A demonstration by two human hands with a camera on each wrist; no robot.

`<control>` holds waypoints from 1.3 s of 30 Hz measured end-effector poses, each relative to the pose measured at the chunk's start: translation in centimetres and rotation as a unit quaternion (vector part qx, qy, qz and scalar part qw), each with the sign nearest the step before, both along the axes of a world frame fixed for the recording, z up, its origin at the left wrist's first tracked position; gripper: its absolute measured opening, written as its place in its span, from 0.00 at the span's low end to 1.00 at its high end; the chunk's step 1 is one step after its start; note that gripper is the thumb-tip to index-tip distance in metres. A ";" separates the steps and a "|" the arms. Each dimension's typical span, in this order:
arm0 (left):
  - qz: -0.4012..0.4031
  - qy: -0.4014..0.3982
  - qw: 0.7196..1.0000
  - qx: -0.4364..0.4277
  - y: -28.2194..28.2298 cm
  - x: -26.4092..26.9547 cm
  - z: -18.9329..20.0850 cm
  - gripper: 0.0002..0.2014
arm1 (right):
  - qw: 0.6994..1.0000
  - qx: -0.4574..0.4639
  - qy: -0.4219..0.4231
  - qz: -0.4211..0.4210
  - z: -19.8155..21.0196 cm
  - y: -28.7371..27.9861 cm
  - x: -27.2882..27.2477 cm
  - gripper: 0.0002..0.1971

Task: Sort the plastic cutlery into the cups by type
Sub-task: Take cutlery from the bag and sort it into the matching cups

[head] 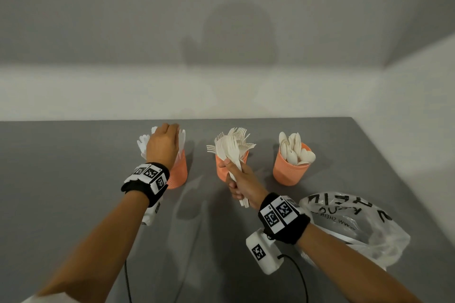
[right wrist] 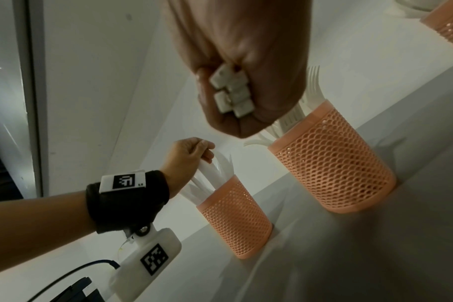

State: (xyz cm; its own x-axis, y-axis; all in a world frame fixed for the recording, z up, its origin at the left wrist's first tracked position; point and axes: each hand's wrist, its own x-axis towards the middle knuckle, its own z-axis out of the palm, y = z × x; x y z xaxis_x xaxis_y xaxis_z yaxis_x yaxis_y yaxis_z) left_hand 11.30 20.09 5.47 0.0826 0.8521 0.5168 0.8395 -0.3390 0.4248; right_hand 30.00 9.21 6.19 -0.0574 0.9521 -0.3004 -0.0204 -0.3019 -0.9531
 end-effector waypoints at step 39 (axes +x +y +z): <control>-0.096 -0.453 0.824 -0.327 -13.2 13.0 3.7 0.08 | 0.989 -0.037 0.141 0.000 -1.2 -6.0 7.0 0.20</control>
State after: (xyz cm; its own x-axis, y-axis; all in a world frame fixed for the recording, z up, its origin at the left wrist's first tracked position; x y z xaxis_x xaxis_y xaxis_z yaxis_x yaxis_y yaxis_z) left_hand 24.26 6.84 9.19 0.0822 0.9888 -0.1243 0.0348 0.1218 0.9919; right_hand 37.02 3.25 5.00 -0.1500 0.9278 -0.3417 -0.2829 -0.3714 -0.8843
